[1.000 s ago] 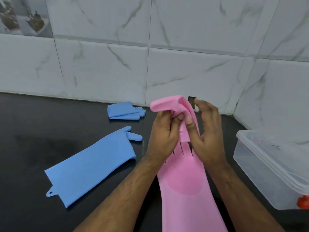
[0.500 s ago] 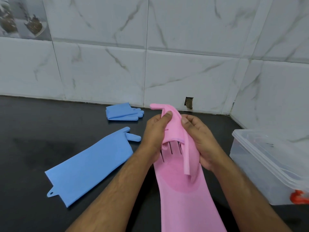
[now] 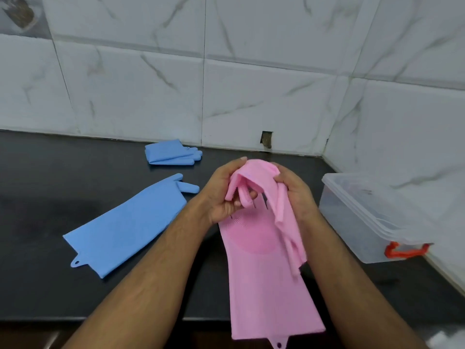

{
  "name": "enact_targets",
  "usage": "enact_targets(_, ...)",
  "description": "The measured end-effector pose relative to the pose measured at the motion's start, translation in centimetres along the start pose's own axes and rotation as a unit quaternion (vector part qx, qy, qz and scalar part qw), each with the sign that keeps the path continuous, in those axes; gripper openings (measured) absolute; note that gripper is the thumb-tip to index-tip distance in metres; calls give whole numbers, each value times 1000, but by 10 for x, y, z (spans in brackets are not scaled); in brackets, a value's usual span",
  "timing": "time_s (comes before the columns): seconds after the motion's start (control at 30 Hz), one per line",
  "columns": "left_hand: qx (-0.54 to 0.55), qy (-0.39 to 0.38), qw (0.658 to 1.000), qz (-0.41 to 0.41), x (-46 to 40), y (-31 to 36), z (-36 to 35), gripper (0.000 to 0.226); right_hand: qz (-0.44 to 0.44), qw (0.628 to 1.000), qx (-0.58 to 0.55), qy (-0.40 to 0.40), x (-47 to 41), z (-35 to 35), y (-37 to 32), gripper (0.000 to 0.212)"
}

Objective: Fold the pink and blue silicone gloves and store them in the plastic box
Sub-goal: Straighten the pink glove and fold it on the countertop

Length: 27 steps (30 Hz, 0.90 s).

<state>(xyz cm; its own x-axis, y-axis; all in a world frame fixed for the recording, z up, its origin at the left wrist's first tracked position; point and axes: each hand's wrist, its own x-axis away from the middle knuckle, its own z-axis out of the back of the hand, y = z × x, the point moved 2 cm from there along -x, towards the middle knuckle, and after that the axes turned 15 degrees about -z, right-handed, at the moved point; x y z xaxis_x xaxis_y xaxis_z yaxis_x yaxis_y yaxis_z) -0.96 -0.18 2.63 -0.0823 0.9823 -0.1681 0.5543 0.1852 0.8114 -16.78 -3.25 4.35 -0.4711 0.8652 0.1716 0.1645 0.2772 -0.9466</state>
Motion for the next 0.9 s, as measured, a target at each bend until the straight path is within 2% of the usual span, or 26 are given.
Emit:
enact_targets(0.13, -46, -35, 998, 35, 16, -4, 11, 27, -54, 998, -25, 14, 48, 11, 21, 15)
enact_targets(0.27, -113, -75, 988, 81, 34, -13, 10, 50, -89, 993, -20, 70, 94, 23, 41, 16)
enact_targets(0.37, -122, -91, 984, 89, 44, -18, 3, 34, -97, 993, -14, 58, 117, 19, 56, 15)
enact_targets(0.43, -102, -95, 985, 101, 51, -21, 1, 30, -77, 994, -16, 70, 124, 15, 63, 35)
enact_targets(0.53, -91, -82, 985, 122, 60, -21, 3, 52, -42, 997, -13, 59, 124, 7, 66, 38)
enact_targets(0.63, -90, -111, 978, 149, 65, -22, 5, 71, -63, 998, 10, -12, 120, -2, 60, 48)
enact_targets(0.7, -100, -134, 975, 149, 67, -21, 3, 75, -83, 996, -12, -33, 115, -1, 55, 52)
enact_targets(0.77, -81, -130, 979, 135, 65, -20, 3, 76, -98, 994, -15, -52, 111, 2, 50, 46)
enact_targets(0.87, -49, -120, 988, 83, 58, -14, 3, 64, -139, 988, 52, -32, 105, 6, 43, 34)
enact_targets(0.9, -44, -111, 991, 64, 54, -12, 4, 68, -154, 986, 63, -27, 103, 7, 40, 32)
